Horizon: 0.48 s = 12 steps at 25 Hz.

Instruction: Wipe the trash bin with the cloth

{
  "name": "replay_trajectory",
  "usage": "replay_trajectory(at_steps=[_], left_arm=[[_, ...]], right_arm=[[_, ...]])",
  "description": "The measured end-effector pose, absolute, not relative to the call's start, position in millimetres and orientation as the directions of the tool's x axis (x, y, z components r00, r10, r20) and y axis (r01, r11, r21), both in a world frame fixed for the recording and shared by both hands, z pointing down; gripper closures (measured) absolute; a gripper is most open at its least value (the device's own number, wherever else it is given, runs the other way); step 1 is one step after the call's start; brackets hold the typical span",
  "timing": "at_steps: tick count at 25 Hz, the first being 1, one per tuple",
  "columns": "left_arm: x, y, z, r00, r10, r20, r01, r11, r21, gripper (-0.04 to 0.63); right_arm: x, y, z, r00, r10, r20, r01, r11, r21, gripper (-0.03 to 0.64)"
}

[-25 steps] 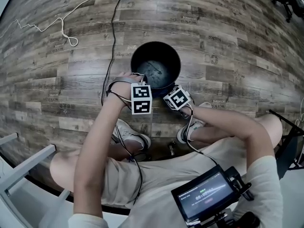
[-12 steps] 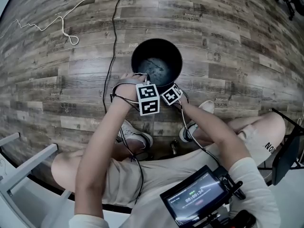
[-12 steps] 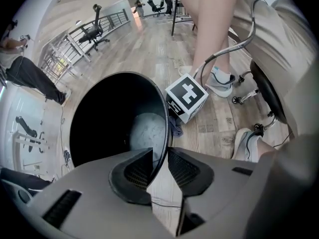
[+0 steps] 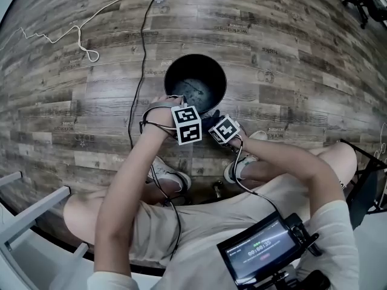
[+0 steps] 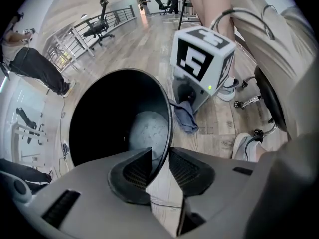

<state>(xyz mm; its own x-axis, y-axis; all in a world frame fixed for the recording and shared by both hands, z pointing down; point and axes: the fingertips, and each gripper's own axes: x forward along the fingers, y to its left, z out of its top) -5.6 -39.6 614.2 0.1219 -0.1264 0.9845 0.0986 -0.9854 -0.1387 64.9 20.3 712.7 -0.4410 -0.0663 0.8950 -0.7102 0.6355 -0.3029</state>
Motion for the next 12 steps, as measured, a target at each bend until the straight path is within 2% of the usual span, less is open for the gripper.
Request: replay_trajectory(at_steps=[7, 12], left_arm=[[2.9, -35.0, 616.1, 0.106, -0.127, 0.986, 0.024, -0.991, -0.13, 0.48], [12.5, -23.4, 614.2, 0.123, -0.109, 0.986, -0.034, -0.994, -0.105, 0.485]], right_arm=[[68.9, 2.6, 623.3, -0.551, -0.08, 0.831, -0.697, 0.591, -0.406, 0.54], [72.4, 6.5, 581.4, -0.573, -0.077, 0.816, -0.678, 0.605, -0.418, 0.54]])
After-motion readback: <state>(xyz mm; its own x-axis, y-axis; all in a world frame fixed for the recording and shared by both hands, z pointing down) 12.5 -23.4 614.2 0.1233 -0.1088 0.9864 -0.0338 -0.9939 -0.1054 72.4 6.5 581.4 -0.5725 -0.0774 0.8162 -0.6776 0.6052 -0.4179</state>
